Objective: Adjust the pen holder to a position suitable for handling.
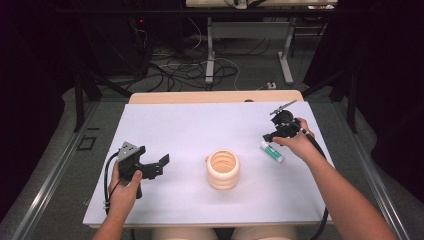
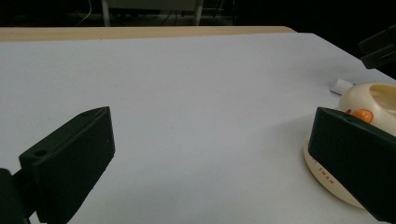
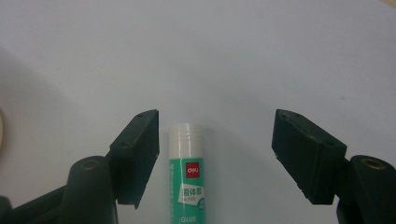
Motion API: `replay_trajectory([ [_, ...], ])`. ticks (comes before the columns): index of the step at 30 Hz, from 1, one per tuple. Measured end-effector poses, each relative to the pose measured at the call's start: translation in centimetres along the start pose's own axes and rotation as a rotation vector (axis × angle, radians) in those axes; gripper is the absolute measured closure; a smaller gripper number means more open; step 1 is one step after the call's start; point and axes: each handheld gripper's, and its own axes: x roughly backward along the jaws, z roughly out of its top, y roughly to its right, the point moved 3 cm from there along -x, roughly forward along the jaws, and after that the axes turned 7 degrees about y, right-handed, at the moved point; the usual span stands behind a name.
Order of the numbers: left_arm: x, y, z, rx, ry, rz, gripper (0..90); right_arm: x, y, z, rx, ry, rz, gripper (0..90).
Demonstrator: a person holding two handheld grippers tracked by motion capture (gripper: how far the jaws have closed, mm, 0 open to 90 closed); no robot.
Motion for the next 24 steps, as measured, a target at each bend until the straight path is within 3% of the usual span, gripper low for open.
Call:
replay_trajectory([
  [1, 0.0, 0.0, 0.0, 0.001, 0.000, -0.001, 0.3, -0.2, -0.1, 0.0, -0.013, 0.012, 0.011, 33.4],
  [4, 0.0, 0.0, 0.0, 0.003, -0.002, -0.001, 0.3, -0.5, -0.1, -0.1, -0.002, -0.015, 0.015, 36.7],
  [9, 0.0, 0.0, 0.0, 0.002, -0.002, -0.001, 0.3, -1.1, -0.4, -0.2, -0.025, -0.056, 0.027, 39.4],
  [10, 0.0, 0.0, 0.0, 0.002, -0.002, -0.001, 0.4, -1.5, -0.4, -0.3, -0.029, -0.035, 0.036, 41.1],
  [13, 0.0, 0.0, 0.0, 0.002, -0.002, 0.000, 0.3, -1.7, -0.7, -0.3, -0.032, -0.082, 0.039, 44.1],
  [17, 0.0, 0.0, 0.0, 0.001, -0.001, 0.000, 0.3, -2.2, -0.8, -0.3, -0.025, -0.098, 0.042, 46.5],
  [18, 0.0, 0.0, 0.0, -0.001, -0.002, -0.001, 0.3, -2.6, -0.9, -0.3, -0.039, -0.061, 0.055, 47.1],
  [19, 0.0, 0.0, 0.0, -0.001, -0.002, -0.001, 0.3, -2.6, -0.9, -0.4, -0.030, -0.093, 0.048, 47.3],
  [20, 0.0, 0.0, 0.0, -0.001, -0.002, -0.001, 0.3, -2.2, -0.8, -0.3, -0.018, -0.176, 0.038, 47.6],
  [21, 0.0, 0.0, 0.0, 0.000, -0.002, 0.000, 0.3, -2.8, -0.9, -0.5, -0.029, -0.128, 0.043, 48.3],
  [24, 0.0, -0.1, 0.0, 0.001, -0.002, 0.002, 0.3, -3.2, -0.9, -0.6, -0.028, -0.146, 0.047, 49.0],
])
